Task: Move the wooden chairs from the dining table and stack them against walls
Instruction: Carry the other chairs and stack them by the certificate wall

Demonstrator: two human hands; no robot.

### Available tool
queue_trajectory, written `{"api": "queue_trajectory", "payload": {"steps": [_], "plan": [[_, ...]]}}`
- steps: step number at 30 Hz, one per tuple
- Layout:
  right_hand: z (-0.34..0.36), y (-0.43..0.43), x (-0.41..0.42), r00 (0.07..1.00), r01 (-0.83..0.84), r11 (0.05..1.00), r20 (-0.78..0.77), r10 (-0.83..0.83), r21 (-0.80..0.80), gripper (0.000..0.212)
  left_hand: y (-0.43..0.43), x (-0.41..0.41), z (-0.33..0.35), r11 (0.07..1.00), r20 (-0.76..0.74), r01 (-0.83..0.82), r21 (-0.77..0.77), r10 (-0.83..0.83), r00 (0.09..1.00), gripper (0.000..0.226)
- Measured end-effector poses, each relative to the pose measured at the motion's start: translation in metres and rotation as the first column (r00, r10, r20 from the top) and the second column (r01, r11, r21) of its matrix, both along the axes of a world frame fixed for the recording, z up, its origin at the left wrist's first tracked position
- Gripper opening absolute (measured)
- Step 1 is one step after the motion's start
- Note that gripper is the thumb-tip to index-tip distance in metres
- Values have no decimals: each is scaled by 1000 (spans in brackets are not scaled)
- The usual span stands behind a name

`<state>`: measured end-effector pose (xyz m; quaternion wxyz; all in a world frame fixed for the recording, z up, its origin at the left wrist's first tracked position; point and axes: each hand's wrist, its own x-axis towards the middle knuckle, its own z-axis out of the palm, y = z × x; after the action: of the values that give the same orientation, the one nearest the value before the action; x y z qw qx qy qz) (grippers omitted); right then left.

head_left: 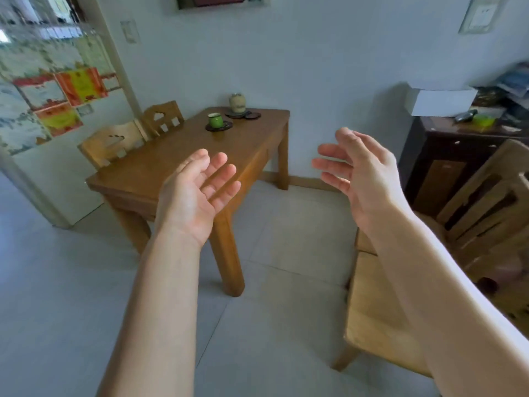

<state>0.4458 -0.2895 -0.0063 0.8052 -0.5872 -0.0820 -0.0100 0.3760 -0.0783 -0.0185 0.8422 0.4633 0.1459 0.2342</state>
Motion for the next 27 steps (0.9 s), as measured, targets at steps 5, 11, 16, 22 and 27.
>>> {"api": "queue_trajectory", "payload": {"steps": [5, 11, 16, 22, 27], "plan": [[13, 47, -9, 996, -72, 997, 51, 72, 9, 20, 46, -26, 8, 993, 50, -121, -13, 122, 991, 26], [25, 143, -19, 980, -180, 983, 92, 176, 36, 22, 140, -71, 15, 965, 146, -245, -97, 257, 955, 47], [23, 250, -36, 957, -281, 959, 91, 276, 50, 20, 243, -114, 24, 925, 168, -361, -115, 376, 911, 50], [21, 369, -54, 945, -319, 945, 100, 312, 67, 23, 357, -166, 25, 875, 68, -484, -1, 483, 873, 40], [13, 455, -64, 926, -375, 925, 78, 370, 55, 25, 434, -196, 23, 826, 35, -562, 35, 561, 827, 37]]}}
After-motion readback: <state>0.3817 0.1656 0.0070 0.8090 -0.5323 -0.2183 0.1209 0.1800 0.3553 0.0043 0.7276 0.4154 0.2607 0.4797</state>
